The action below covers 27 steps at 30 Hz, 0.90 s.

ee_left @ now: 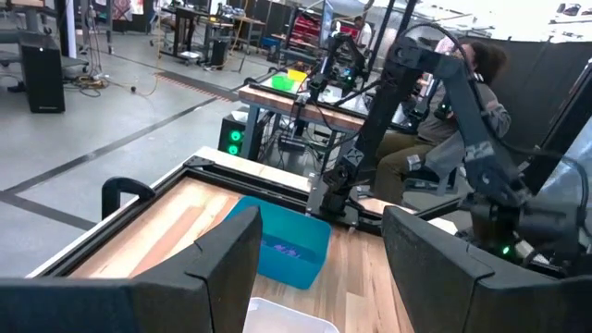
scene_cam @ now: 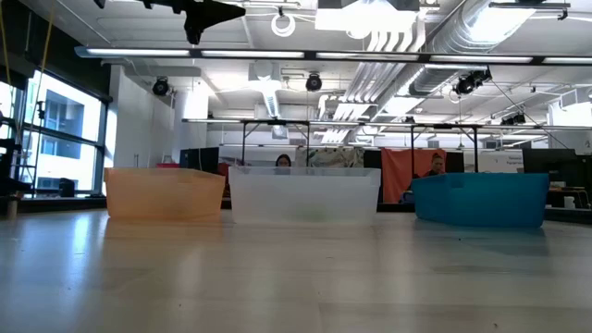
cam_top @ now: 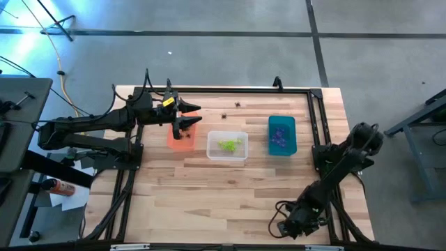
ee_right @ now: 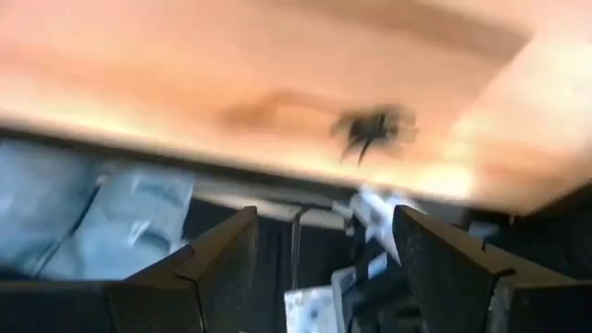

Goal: Sort Halloween decoration
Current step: Put the black spider toy into the orange bin

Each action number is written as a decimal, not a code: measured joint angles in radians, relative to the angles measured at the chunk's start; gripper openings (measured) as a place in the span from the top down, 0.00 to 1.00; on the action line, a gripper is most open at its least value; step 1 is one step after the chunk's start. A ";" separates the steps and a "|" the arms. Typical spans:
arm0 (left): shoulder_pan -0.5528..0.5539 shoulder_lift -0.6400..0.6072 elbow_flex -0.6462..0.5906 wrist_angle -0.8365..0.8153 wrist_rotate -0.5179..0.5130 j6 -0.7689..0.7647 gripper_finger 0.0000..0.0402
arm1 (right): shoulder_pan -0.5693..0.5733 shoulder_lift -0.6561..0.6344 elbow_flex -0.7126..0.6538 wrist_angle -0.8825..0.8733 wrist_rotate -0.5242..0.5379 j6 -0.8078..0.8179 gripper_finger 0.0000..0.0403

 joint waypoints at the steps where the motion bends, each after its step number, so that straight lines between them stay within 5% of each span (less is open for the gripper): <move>1: 0.000 0.000 0.000 0.000 0.000 0.000 0.47 | 0.000 0.020 0.000 -0.007 0.000 0.000 0.38; 15: 0.000 0.000 0.000 0.001 0.001 0.000 0.47 | -0.001 0.140 0.004 -0.045 -0.015 -0.062 0.44; 27: 0.002 0.000 0.000 0.014 0.001 -0.007 0.47 | -0.001 0.169 0.005 -0.064 -0.024 -0.186 0.97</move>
